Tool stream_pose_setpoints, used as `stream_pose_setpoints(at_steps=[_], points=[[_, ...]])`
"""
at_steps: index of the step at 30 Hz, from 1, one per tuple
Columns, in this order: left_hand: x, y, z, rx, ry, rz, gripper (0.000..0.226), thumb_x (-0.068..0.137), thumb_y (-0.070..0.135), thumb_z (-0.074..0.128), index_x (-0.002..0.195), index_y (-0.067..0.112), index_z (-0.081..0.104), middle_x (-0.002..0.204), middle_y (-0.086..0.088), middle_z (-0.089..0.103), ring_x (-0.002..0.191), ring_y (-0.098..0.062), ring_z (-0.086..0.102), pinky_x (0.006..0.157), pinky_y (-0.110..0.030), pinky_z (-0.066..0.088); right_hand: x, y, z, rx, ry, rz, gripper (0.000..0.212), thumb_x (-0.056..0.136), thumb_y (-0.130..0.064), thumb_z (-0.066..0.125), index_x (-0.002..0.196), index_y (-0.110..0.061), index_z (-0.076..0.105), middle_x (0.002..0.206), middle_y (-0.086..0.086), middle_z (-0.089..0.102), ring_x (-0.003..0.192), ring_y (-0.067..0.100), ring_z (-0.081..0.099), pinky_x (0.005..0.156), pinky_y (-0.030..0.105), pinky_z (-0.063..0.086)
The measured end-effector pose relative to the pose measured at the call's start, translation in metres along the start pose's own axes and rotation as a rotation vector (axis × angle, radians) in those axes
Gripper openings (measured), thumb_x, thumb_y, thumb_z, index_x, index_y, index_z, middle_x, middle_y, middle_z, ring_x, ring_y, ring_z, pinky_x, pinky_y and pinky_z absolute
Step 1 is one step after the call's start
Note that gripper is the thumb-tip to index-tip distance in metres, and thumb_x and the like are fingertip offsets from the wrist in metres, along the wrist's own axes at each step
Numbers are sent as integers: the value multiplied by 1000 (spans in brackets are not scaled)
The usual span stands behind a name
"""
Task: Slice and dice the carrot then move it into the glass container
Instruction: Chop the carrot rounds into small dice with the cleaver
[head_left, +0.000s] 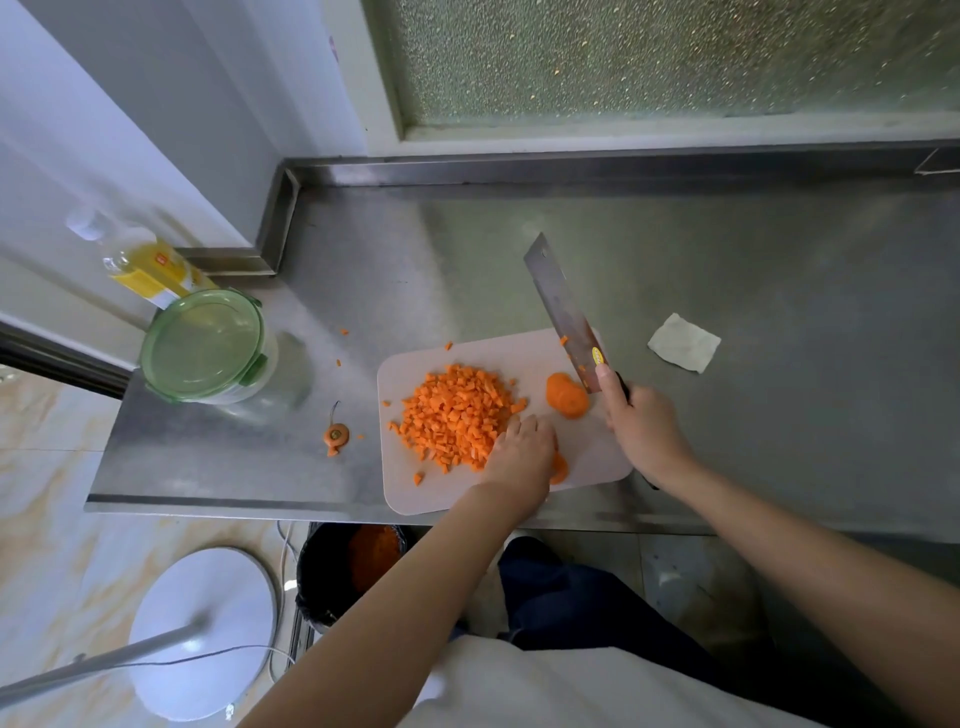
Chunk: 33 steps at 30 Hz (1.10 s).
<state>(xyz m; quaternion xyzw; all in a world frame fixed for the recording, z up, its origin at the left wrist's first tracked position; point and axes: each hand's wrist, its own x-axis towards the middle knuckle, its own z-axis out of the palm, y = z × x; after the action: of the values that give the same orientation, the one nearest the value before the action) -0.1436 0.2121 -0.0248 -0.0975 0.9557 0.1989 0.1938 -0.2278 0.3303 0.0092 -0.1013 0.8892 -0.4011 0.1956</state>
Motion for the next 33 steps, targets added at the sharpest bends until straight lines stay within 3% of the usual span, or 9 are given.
stream_pose_setpoints(at_steps=[3,6,8,11,15,21,26,30,33], points=[[3,-1,-2,-124,-28,-30,38,88,3,56,125,4,45,128,-15,43,126,-30,36,106,-33,32,1,2,-1,-12,0,-2,61,98,-48,33,56,-4,42,57,15,49,57,25,47,56,32,35],[7,2,-14,-297,49,-21,26,88,10,60,113,3,58,115,-16,49,109,-29,49,89,-23,37,2,3,-3,-16,0,8,66,99,-48,33,63,5,48,61,20,53,59,26,49,56,33,36],[12,7,-24,-364,122,-12,19,88,10,62,105,4,62,108,-12,48,95,-24,53,77,-12,33,3,3,-3,-13,6,16,65,98,-49,33,62,2,48,61,21,53,59,27,49,57,34,35],[24,14,-36,-393,174,37,17,86,0,60,103,3,65,104,-6,46,84,-14,51,76,-3,32,7,2,-4,-7,13,30,61,99,-49,34,55,-7,43,56,13,50,58,26,49,57,34,34],[35,18,-38,-165,141,122,16,85,7,61,98,15,67,117,-3,55,106,-23,47,90,-29,38,9,4,-5,-16,30,40,58,99,-47,34,55,-11,46,59,13,54,63,28,53,57,32,33],[33,21,-33,23,215,194,19,85,5,56,100,14,65,110,-7,49,103,-26,45,87,-32,34,9,3,-5,-21,26,48,59,99,-47,35,55,-11,46,54,7,49,59,25,50,58,32,34],[25,15,-22,-98,196,196,19,82,-5,55,94,8,63,109,-11,43,99,-29,44,78,-36,44,5,5,-3,-4,18,60,60,99,-48,35,59,-4,48,55,9,48,57,24,47,59,34,35],[18,7,-24,-163,197,166,18,84,-2,56,97,7,65,106,-13,51,99,-30,45,84,-34,39,-1,3,-1,4,9,44,61,99,-47,34,54,-7,43,52,9,46,54,23,47,53,32,33],[4,-7,-29,-293,340,133,14,77,-2,65,89,7,67,89,-13,60,90,-32,51,81,-38,40,-6,0,3,28,-10,32,61,98,-48,35,51,-10,40,50,9,46,52,24,48,56,32,35]])
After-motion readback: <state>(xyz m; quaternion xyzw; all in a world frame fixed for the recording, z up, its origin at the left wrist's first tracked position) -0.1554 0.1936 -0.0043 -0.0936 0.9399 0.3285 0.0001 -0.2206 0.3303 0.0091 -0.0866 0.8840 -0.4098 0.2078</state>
